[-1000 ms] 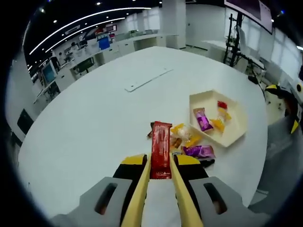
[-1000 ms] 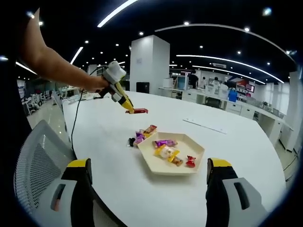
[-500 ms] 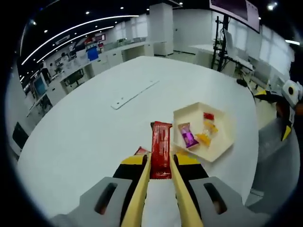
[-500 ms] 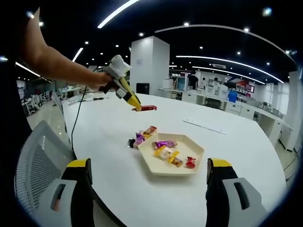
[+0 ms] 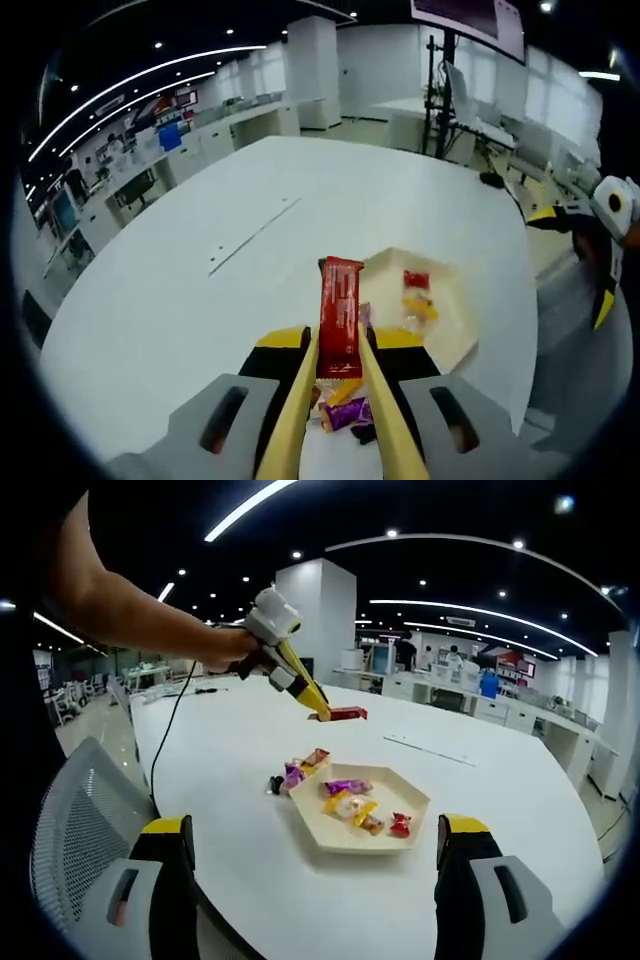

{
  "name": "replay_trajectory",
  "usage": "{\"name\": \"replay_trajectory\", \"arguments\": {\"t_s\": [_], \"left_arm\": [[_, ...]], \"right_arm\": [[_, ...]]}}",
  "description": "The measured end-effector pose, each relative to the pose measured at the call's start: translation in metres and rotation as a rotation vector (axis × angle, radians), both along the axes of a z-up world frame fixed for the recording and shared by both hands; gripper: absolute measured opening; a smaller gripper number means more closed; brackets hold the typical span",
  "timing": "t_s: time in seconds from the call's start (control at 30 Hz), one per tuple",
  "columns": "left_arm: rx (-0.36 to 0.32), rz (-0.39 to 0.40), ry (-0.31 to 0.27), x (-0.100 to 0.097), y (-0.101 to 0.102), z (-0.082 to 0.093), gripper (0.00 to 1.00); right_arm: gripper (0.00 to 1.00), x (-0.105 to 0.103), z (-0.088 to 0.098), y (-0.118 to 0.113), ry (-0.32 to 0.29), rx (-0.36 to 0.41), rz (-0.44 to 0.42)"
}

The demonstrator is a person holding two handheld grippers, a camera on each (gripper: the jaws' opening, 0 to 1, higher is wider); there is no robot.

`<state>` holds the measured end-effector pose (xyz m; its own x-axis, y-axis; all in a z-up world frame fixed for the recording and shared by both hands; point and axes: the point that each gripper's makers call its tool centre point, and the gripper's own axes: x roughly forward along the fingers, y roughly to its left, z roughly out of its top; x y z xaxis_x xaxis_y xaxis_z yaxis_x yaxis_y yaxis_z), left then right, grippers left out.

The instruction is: Place the target food into the container with the food tongs after gripping and lifting it, then release it inside without dropping or visibly crushing the food.

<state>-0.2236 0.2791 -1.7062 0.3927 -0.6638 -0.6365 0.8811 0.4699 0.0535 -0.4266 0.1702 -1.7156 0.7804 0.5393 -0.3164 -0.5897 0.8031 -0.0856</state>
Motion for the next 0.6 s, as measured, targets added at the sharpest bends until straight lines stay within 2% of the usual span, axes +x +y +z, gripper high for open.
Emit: {"name": "replay_trajectory", "arguments": {"t_s": [0.33, 0.6], "left_arm": [[0.013, -0.089, 0.009, -0.009, -0.051, -0.012, 0.18], [0.015, -0.128, 0.010, -0.011, -0.070, -0.010, 0.18]], "right_arm": [[0.99, 0.001, 0.000, -0.002, -0.008, -0.014, -0.009], [0.99, 0.002, 0.000, -0.004, -0.012, -0.014, -0.021]]}}
